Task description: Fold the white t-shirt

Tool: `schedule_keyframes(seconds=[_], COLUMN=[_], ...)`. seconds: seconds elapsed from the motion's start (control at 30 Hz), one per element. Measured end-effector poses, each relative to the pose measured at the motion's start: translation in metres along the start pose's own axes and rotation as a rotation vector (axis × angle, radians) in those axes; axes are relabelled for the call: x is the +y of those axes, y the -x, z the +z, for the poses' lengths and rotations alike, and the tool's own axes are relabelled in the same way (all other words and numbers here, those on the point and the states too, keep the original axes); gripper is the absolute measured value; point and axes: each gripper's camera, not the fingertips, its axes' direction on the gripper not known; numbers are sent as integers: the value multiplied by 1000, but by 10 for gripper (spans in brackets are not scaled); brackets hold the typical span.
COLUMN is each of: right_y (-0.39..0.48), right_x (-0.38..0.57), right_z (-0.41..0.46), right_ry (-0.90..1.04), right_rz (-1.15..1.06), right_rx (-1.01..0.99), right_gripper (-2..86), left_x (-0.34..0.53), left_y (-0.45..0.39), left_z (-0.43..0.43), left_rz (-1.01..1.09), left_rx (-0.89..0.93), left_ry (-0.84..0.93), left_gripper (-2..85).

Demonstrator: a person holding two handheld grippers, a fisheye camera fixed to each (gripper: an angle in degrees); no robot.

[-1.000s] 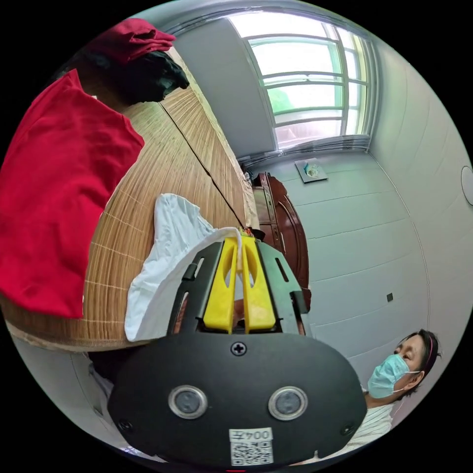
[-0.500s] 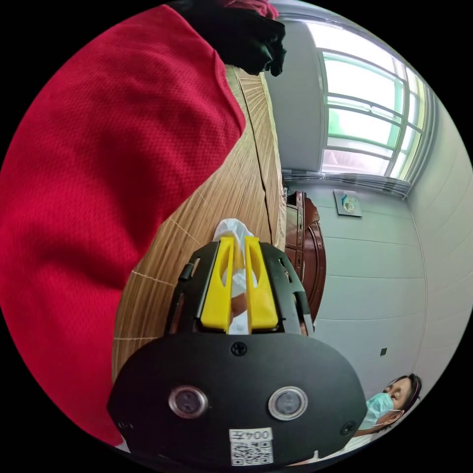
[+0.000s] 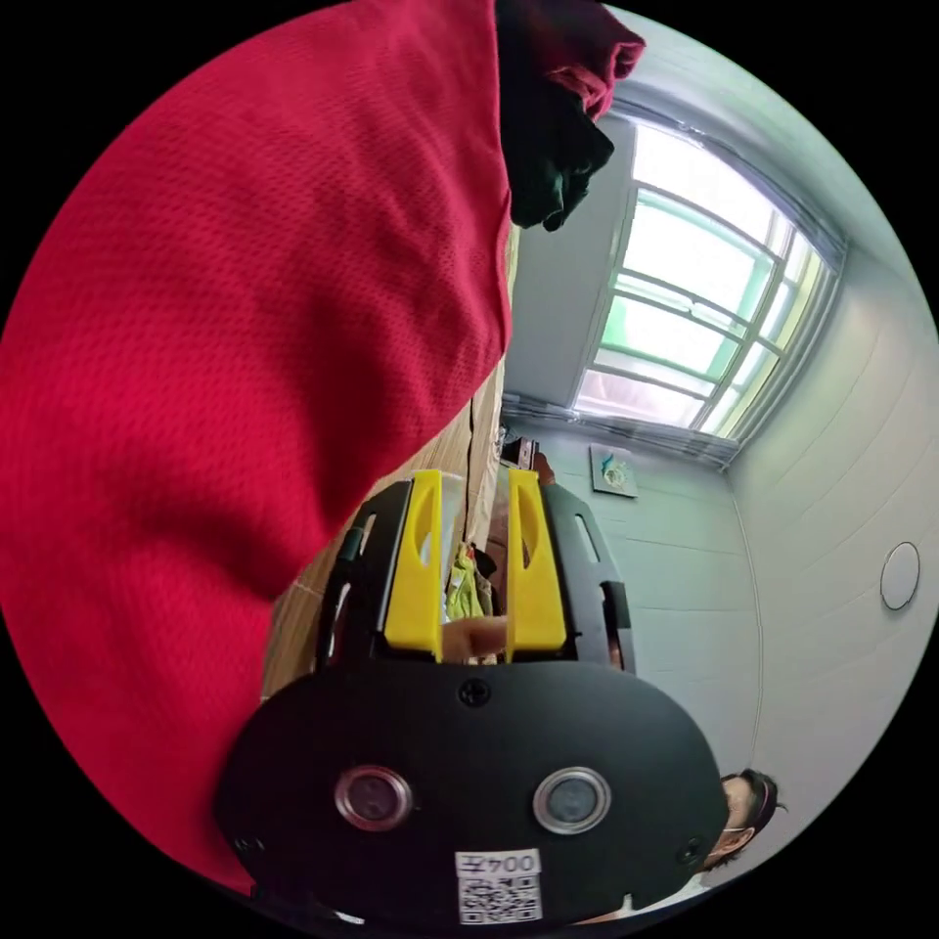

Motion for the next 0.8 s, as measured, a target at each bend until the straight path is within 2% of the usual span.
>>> schedule_keyframes(seconds=[0.1,0.2,0.23,0.33,0.37,0.47,0.5,0.6,0.67,0.73,0.8], right_y=[5,29,36,29,16,-30,-40,-94,-141,-174,-195], right_x=[28,87,120,219,259,339,351,388,404,413,425], right_z=[8,46,69,134,157,205,213,252,286,307,320], right_ry=[-43,54,125,292,329,382,395,431,463,496,470], right_rz=[-108,-359,-464,-719,-809,-951,-961,-973,-977,-978,-1004], right_rx=[35,186,290,607,743,982,1007,1130,1270,1342,1364], right_gripper=[70,41,30,5,0,-2,-1,13,33,43,48], left_x=[18,51,60,124,161,259,294,361,383,395,415], left_y=[-6,-35,-45,-103,-121,-141,-137,-105,-82,-64,-61], left_z=[0,5,9,38,51,83,96,130,148,160,163], left_rz=[-15,114,163,499,644,980,1093,1269,1285,1247,1254], left_rx=[68,61,38,-222,-366,-704,-843,-1132,-1231,-1263,-1235], left_ry=[-76,-103,-81,97,154,243,274,336,395,438,372], left_gripper=[91,69,63,31,23,14,12,9,8,7,6])
